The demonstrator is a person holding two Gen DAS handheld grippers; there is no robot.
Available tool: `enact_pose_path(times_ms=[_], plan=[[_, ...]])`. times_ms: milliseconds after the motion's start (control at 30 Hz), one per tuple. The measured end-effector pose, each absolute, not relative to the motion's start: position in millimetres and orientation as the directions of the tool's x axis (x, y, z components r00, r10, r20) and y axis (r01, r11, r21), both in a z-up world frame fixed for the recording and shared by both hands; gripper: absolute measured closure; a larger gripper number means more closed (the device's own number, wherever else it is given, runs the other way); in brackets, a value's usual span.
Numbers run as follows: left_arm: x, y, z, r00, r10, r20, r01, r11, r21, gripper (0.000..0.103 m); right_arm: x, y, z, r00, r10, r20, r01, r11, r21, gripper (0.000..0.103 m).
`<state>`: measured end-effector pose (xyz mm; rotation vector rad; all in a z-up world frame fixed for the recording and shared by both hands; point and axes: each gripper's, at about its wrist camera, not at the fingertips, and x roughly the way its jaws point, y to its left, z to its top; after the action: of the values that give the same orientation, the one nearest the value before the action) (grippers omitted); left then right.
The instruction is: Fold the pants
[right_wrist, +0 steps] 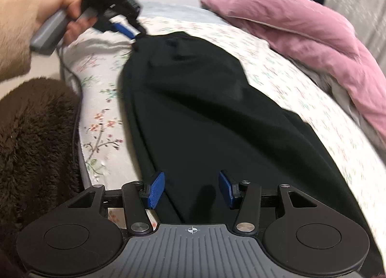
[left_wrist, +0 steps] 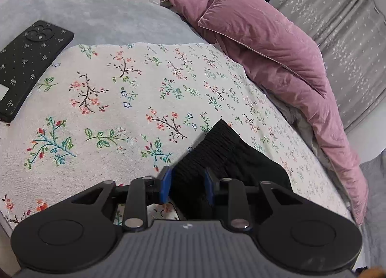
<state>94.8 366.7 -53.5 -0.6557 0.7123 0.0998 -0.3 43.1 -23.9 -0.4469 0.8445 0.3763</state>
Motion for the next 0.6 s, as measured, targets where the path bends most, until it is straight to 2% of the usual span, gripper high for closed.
enact_pose_path(times_ms=[100, 167, 300, 467, 600], plan=[[95, 372, -54, 0.756, -0.166, -0.633, -0.283, 0.789, -0.545, 0.047, 2, 54, -27, 0.612, 0.132, -0.780, -0.518, 0.812, -0.269, 0.060], [94, 371, -53, 0.748, -0.172, -0.641, -0.284, 0.790, -0.544, 0.046, 2, 54, -25, 0.604, 0.135, -0.786, -0.531, 0.803, -0.271, 0.066], [94, 368, -54, 0.739, -0.207, -0.641, -0.270, 0.781, -0.563, 0.046, -1, 59, -20, 0.595, 0.137, -0.792, -0.563, 0.774, -0.289, 0.067], [103, 362, -54, 0.736, -0.177, -0.653, -0.277, 0.802, -0.530, 0.046, 0, 65, -21, 0.591, 0.131, -0.796, -0.579, 0.757, -0.305, 0.069], [110, 356, -52, 0.731, -0.134, -0.669, -0.288, 0.828, -0.480, 0.053, -3, 67, -20, 0.590, 0.130, -0.796, -0.593, 0.740, -0.318, 0.069]])
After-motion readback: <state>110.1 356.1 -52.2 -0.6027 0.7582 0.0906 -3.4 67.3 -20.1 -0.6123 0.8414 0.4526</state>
